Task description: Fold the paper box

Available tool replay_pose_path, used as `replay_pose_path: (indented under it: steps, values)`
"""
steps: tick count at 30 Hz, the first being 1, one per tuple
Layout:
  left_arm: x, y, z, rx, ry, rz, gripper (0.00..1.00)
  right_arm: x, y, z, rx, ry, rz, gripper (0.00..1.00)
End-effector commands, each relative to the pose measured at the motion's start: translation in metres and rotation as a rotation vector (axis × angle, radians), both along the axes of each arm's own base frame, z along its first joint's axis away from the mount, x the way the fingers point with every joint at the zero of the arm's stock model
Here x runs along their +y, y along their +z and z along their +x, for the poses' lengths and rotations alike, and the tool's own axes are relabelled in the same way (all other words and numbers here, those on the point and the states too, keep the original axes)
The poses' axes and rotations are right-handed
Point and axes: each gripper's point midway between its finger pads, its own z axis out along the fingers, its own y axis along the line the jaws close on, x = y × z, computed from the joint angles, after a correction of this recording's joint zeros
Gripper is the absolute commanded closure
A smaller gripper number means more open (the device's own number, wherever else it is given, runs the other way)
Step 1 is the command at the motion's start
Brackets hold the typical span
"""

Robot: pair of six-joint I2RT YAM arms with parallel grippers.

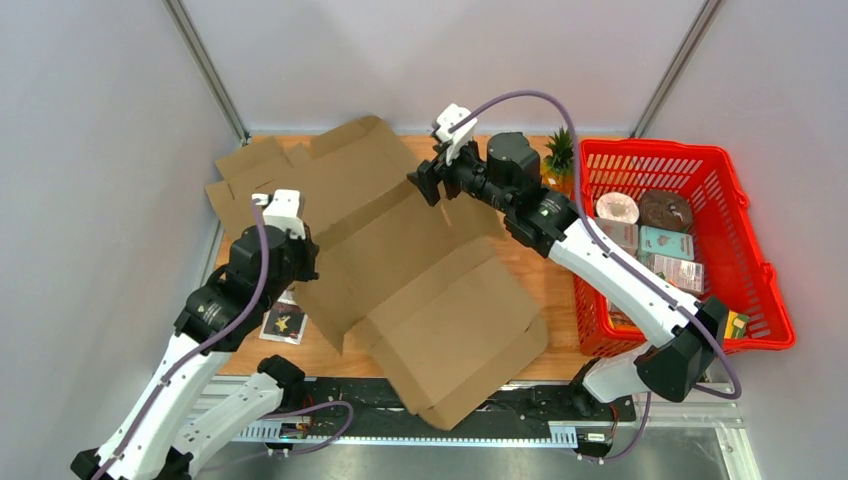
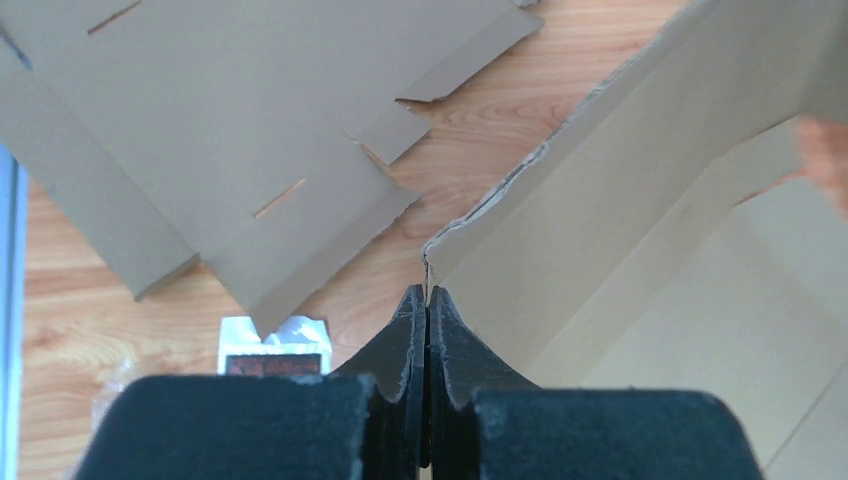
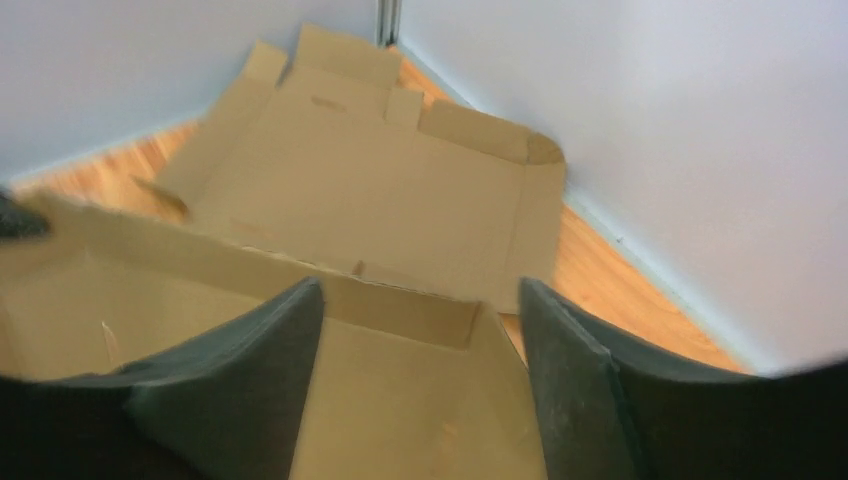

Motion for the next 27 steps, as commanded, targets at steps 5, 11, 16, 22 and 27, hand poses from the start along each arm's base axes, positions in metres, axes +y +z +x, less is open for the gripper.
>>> replay_pose_path:
  steps: [5, 11, 16, 22, 27]
  values:
    - [-0.012, 0.020, 0.014, -0.119, -0.226, 0.228, 1.00, -0.023, 0.011, -0.026, -0.053, 0.094, -0.294, 0.08]
    - [-0.026, 0.030, 0.012, -0.179, -0.357, 0.265, 1.00, 0.036, 0.018, -0.080, -0.060, 0.416, -0.288, 0.07]
    - [-0.031, 0.027, 0.010, -0.200, -0.415, 0.288, 1.00, 0.076, -0.016, -0.092, -0.049, 0.583, -0.354, 0.13]
    - [-0.029, 0.028, 0.008, -0.207, -0.427, 0.312, 1.00, 0.098, -0.046, -0.063, -0.117, 0.586, -0.423, 0.23]
    - [-0.033, 0.026, 0.007, -0.208, -0.433, 0.285, 1.00, 0.108, -0.078, -0.051, -0.108, 0.600, -0.455, 0.33]
